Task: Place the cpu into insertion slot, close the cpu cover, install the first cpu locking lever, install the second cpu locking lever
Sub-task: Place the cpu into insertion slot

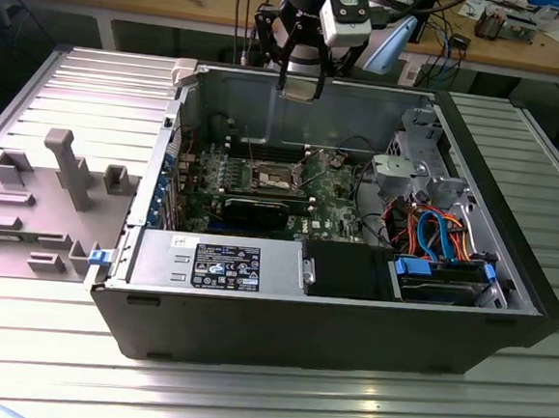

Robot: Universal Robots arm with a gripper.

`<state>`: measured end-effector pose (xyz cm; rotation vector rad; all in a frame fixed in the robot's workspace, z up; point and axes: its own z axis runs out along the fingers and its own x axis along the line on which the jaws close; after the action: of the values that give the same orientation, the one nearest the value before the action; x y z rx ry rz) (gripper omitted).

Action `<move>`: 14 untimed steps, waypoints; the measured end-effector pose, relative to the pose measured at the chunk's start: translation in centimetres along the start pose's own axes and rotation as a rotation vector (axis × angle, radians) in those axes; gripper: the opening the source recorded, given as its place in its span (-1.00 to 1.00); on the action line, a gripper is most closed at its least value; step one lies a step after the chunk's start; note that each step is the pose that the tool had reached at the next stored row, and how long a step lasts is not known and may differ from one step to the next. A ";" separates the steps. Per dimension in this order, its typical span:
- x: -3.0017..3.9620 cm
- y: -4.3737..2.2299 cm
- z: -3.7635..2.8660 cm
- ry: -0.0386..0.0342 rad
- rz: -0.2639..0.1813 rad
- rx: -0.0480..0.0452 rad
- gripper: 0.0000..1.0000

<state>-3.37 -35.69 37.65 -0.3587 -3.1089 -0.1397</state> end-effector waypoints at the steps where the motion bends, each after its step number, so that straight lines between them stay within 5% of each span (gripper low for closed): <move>1: 0.00 0.00 0.00 -0.0006 0.006 -0.0002 0.08; 14: 0.00 0.00 0.01 -0.0025 0.028 -0.0006 0.08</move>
<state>-3.37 -35.69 37.65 -0.4018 -3.1049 -0.1401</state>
